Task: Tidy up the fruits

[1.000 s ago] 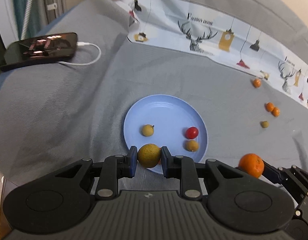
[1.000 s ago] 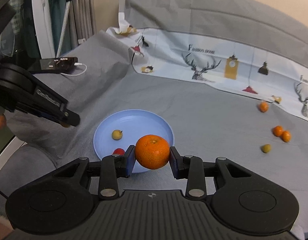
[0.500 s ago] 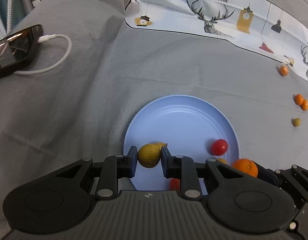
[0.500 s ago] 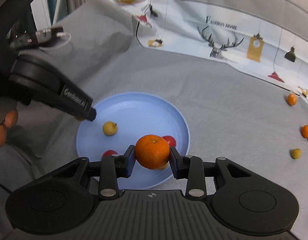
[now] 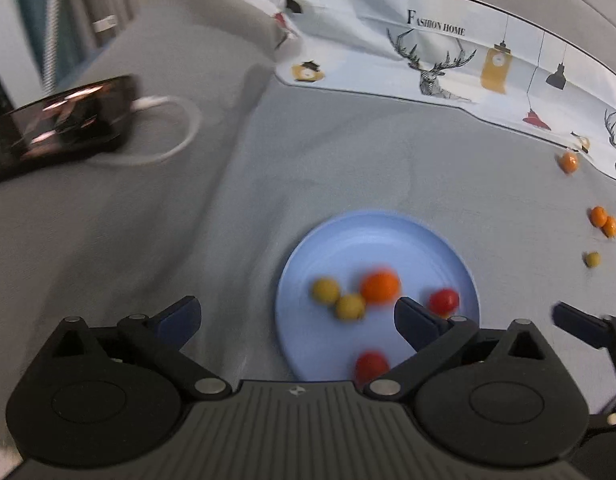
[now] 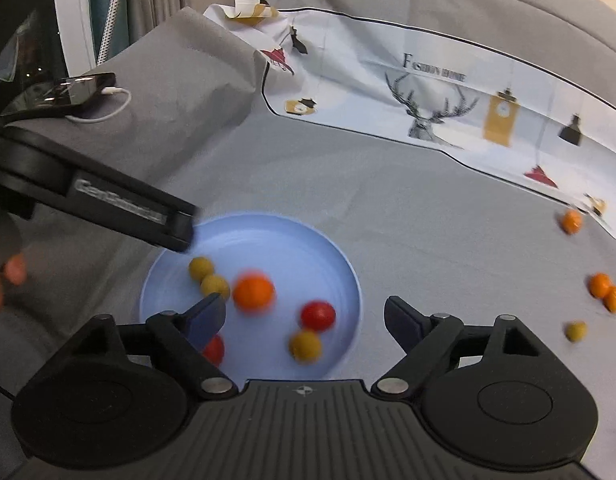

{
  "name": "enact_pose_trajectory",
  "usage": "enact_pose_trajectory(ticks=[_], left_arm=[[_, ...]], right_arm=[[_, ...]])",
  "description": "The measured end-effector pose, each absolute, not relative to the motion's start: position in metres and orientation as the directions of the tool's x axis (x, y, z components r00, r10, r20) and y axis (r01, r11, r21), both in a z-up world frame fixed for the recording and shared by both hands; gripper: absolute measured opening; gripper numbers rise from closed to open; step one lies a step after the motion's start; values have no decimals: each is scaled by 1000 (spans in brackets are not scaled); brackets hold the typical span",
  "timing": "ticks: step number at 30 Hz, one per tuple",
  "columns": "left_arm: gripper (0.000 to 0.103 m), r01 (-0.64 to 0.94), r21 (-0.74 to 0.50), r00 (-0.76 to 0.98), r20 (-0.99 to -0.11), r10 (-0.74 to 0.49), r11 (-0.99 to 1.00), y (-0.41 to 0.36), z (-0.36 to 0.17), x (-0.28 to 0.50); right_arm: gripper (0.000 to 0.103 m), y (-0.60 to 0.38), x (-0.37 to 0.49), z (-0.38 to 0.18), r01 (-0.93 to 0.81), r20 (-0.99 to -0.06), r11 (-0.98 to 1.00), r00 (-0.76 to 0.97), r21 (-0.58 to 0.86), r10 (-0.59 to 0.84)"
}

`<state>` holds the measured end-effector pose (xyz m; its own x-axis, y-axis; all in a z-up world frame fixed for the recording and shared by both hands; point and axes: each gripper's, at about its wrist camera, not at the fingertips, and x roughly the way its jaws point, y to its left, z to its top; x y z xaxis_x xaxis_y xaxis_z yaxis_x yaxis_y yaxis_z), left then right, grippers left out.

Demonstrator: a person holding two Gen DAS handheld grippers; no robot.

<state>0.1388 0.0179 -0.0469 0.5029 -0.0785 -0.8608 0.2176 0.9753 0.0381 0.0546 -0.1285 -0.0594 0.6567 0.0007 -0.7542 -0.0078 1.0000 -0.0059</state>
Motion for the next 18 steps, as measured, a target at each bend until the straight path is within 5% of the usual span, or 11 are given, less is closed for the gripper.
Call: enact_pose_trajectory(ticks=[7, 18], left_arm=[[103, 171, 46, 459, -887, -38, 984, 46, -24, 71], [103, 176, 45, 532, -845, -56, 983, 47, 7, -3]], right_arm=[[98, -130, -23, -25, 43, -769, 997, 639, 62, 20], [102, -119, -98, 20, 79, -661, 997, 749, 28, -41]])
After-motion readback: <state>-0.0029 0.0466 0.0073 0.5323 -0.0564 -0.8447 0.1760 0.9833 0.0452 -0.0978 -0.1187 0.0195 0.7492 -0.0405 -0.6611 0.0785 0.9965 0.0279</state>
